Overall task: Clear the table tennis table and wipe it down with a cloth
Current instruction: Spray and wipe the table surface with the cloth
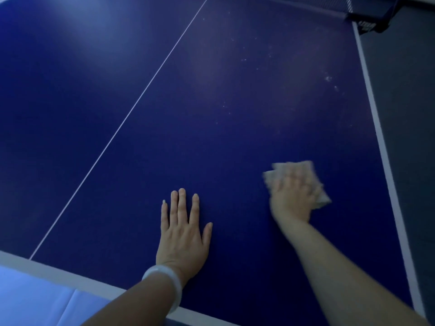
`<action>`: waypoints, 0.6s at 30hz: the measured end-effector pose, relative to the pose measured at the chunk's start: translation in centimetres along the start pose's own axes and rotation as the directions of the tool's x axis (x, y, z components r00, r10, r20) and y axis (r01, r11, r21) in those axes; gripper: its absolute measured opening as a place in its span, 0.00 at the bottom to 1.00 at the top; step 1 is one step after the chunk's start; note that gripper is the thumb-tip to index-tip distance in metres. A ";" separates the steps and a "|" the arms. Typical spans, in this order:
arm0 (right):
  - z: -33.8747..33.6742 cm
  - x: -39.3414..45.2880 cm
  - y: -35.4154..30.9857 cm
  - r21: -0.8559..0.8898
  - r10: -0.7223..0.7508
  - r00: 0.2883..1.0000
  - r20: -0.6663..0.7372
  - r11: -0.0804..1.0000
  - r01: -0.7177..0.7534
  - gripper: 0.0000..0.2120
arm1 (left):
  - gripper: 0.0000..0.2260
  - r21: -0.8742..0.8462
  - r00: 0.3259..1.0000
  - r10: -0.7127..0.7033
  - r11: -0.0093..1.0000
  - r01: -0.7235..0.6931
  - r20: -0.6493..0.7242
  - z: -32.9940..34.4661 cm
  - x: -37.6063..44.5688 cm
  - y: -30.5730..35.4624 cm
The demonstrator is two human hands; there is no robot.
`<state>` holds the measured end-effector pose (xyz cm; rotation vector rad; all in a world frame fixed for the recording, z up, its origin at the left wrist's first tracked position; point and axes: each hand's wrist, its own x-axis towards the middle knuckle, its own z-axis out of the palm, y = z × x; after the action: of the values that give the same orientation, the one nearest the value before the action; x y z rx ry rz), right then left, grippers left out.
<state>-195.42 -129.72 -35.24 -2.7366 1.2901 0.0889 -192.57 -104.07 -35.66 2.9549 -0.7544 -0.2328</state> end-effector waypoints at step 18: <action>1.2 -11.6 -0.8 -0.061 -0.243 0.970 -0.012 0.968 0.242 0.28 | 0.34 -0.017 1.000 0.016 1.000 -0.016 0.019 -0.2 0.1 0.1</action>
<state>-202.17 -120.19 -35.22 -2.9282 0.9602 0.0793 -192.51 -104.16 -35.41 2.9334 -0.7737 -0.2655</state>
